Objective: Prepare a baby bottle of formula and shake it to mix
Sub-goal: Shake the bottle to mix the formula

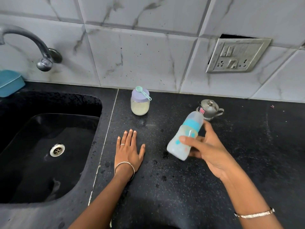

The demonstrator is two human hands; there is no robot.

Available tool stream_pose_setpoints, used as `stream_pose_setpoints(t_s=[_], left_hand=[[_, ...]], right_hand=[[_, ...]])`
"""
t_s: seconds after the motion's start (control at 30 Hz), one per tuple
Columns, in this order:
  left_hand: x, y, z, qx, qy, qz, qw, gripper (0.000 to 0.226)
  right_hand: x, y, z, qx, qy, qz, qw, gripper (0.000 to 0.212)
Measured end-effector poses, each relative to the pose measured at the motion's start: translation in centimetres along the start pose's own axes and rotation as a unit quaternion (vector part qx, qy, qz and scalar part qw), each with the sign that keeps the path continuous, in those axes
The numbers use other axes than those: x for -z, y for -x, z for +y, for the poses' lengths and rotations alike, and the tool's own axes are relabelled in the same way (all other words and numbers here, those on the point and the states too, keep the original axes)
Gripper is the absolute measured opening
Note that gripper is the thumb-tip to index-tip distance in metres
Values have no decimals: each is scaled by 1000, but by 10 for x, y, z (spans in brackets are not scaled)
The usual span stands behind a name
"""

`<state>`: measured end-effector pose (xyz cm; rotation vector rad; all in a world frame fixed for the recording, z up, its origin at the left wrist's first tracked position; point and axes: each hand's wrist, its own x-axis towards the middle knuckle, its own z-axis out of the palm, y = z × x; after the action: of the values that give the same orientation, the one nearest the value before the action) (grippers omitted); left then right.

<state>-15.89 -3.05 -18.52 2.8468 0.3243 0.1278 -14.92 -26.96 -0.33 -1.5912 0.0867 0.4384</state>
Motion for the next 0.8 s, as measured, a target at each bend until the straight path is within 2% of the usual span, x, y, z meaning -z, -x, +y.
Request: stream_pose_setpoints(t_s=[0.03, 0.1, 0.2, 0.27, 0.37, 0.43, 0.53, 0.57, 0.7, 0.8], left_hand=[[0, 0, 0, 0, 0, -2, 1000, 79], [-1, 0, -1, -1, 3, -1, 1000, 79], [0, 0, -1, -1, 1, -4, 1000, 80], [0, 0, -1, -2, -1, -5, 1000, 80], [0, -1, 0, 0, 1, -1, 1000, 80], [-1, 0, 0, -1, -2, -4, 1000, 80], [0, 0, -1, -1, -2, -10, 1000, 82], [0, 0, -1, -1, -2, -8, 1000, 82], [0, 0, 0, 0, -1, -7, 1000, 81], [1, 0, 0, -1, -2, -6, 1000, 82]], right_hand=[[0, -2, 1, 9, -23, 12, 1000, 92], [-2, -1, 2, 3, 0, 7, 1000, 92], [-3, 7, 1, -46, 102, -64, 992, 112], [-4, 7, 1, -46, 92, -47, 994, 119], [-7, 3, 3, -13, 1, 20, 1000, 109], [-10, 4, 3, -11, 18, 0, 1000, 108], [-10, 12, 0, -40, 107, -90, 989, 112], [-10, 13, -1, -40, 107, -93, 989, 113], [-10, 3, -1, 2, 3, -2, 1000, 109], [-12, 7, -3, -7, 44, -41, 998, 112]])
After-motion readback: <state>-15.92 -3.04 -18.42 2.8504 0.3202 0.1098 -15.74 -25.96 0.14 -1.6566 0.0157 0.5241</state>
